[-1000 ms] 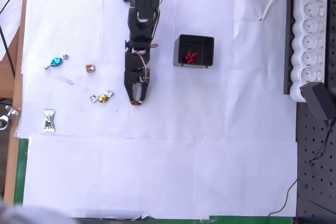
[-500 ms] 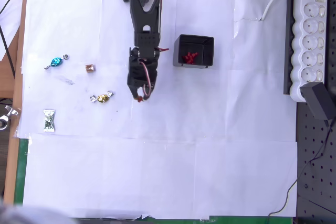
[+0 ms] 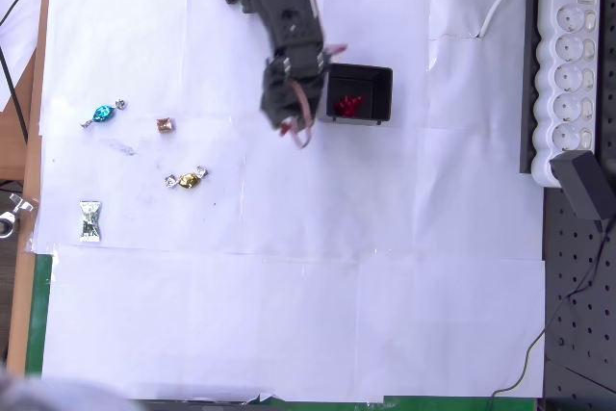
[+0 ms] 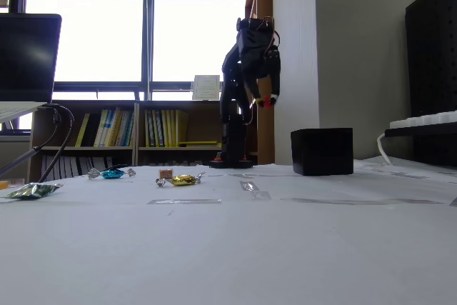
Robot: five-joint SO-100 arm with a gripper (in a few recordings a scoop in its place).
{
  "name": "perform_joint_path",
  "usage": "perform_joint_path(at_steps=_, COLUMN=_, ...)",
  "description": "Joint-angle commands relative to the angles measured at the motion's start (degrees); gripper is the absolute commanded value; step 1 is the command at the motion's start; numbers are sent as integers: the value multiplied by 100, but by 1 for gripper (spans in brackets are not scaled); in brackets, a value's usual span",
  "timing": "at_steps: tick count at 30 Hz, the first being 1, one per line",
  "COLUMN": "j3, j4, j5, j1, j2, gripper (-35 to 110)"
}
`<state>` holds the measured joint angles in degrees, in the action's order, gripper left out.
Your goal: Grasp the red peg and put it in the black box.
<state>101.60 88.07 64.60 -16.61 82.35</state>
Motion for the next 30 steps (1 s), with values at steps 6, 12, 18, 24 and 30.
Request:
perform_joint_path(at_steps=6, j3=-308, j4=413, j5=-633, j1=-1380, j2=-492, gripper=0)
perform_joint_path(at_steps=12, j3=-308, j4=308, j5=-1371, j1=-2232, j2=-211, gripper=0)
perform_joint_path(at_steps=18, j3=-88, j4=-53, j5=-1318, j1=-2593, j2=360, gripper=0)
perform_joint_path(at_steps=24, j3=35, j4=-896, j5=-1046, j1=-2681, j2=729, gripper=0)
perform_joint_path(at_steps=30, j3=9, j4=-1178, j5=-712, j1=-2602, j2=642, gripper=33)
